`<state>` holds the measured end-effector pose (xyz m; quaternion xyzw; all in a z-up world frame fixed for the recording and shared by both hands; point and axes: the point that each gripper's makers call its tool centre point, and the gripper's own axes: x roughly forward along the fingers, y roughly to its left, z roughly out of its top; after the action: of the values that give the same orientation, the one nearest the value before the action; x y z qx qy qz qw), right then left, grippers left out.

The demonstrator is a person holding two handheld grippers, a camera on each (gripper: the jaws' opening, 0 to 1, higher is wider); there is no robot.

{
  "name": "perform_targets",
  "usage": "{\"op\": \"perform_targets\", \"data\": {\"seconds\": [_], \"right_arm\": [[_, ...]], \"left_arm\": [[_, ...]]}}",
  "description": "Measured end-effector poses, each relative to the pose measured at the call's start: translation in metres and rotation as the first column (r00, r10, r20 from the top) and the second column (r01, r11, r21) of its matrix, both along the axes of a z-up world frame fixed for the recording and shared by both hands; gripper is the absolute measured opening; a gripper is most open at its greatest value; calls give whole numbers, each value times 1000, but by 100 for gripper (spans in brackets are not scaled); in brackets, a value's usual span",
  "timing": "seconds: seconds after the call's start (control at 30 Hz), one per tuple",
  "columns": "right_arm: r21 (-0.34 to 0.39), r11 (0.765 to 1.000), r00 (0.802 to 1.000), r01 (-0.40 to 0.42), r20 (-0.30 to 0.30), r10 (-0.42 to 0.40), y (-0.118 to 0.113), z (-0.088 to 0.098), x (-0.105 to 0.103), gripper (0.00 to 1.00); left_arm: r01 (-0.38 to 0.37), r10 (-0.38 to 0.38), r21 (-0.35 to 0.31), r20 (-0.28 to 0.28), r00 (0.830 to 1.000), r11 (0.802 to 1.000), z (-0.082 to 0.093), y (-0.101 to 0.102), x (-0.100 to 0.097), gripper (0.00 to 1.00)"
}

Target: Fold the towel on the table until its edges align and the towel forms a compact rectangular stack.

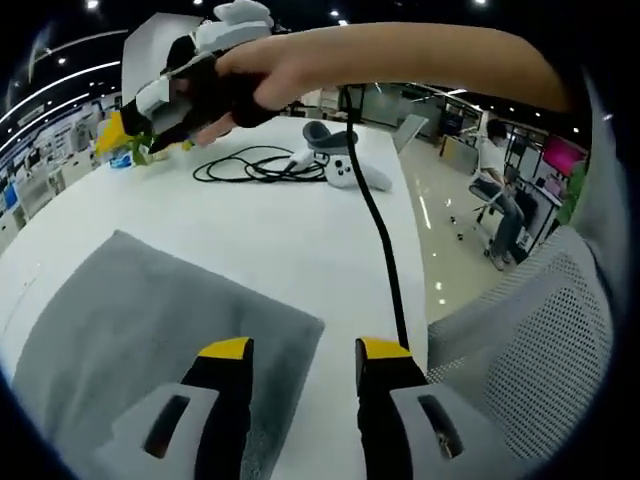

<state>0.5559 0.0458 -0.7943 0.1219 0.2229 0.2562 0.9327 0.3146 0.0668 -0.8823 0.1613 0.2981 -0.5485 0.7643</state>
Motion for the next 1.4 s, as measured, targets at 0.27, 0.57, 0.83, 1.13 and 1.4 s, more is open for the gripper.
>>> {"op": "perform_targets", "data": {"seconds": [0.27, 0.57, 0.83, 1.13, 1.4], "right_arm": [[-12, 1000, 999, 2, -32, -2, 6, -19, 15, 58], [-26, 999, 998, 25, -52, -26, 13, -37, 33, 54], [-99, 994, 996, -36, -85, 28, 25, -58, 35, 47], [-204, 978, 995, -33, -102, 12, 20, -77, 44, 43], [-242, 970, 995, -27, -103, 2, 20, -85, 51, 37]], "left_arm": [[12, -13, -28, -24, 1000, 1000, -9, -16, 1, 32], [31, -31, 5, -12, 999, 999, -29, -25, -3, 26], [52, -59, 67, 118, 991, 996, -30, -24, 6, 17], [26, -32, 61, 95, 995, 998, -30, -24, 8, 10], [33, -35, 29, 83, 996, 999, -31, -22, 10, 5]]}}
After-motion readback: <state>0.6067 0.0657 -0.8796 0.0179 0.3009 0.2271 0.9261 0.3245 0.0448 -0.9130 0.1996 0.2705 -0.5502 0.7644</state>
